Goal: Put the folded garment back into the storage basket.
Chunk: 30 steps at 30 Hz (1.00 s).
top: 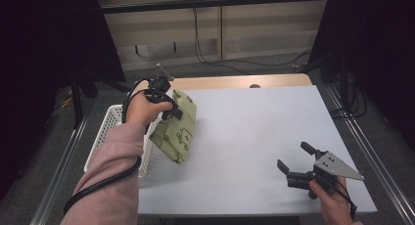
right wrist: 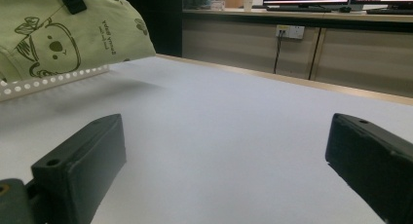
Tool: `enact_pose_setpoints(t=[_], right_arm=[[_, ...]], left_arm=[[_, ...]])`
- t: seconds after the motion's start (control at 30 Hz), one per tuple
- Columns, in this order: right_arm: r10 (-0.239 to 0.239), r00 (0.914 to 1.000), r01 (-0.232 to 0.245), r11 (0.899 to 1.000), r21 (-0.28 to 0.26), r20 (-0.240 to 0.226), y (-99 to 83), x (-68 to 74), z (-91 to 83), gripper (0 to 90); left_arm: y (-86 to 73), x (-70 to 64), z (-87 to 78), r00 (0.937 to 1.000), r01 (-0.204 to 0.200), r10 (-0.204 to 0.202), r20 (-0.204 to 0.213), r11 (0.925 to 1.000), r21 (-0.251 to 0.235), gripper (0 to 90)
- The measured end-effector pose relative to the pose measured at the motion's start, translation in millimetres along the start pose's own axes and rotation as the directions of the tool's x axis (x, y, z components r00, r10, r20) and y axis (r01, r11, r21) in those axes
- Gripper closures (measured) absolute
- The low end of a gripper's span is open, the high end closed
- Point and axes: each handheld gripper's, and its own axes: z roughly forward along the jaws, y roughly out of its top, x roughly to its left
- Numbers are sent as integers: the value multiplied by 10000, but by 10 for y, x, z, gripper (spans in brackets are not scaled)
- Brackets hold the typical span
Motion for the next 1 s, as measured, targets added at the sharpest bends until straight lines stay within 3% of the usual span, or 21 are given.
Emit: enact_pose_setpoints(t=[0.07,0.1,0.17,0.37,0.43,0.5,0.83,0.87,0.9,0.93,1.0], right_arm=[[6,10000,-6,10000,6,13,0,0,0,9],[2,10000,-3,10000,20,30,0,0,-1,9],[5,10000,-5,10000,17,33,1,0,-1,9],[16,10000,-16,10000,14,19,0,1,0,9],[10,10000,-10,10000,14,13,0,0,1,9],[17,10000,-17,10000,8,5,0,2,1,9],[13,10000,-13,10000,5,-16,-1,0,2,9],[-11,10000,11,10000,21,2,0,0,1,9],[-12,10000,12,10000,20,0,0,0,1,9],[292,9996,-292,9995,-103,54,5,17,10,9],[330,9994,-329,9994,-92,104,7,20,10,9]], left_arm=[[2,6,-10,10000,-27,27,-28,10000,45,737],[1,-1,-22,9998,177,-177,-24,9998,-6,736],[7,11,-36,10000,15,-15,-41,10000,-36,737],[16,33,-133,9997,224,-224,-57,9997,9,737],[15,32,-146,9994,249,-251,-221,9997,-70,737],[18,44,-163,9996,267,-267,-49,9996,-59,737],[40,71,-283,9994,282,-283,-219,9996,-57,737],[37,64,-289,9988,455,-456,-171,9989,-87,736],[41,76,-307,9993,312,-313,-192,9995,-50,737],[42,76,-315,9992,323,-324,-216,9995,-34,737],[43,74,-332,9989,434,-434,-160,9991,-24,737]])
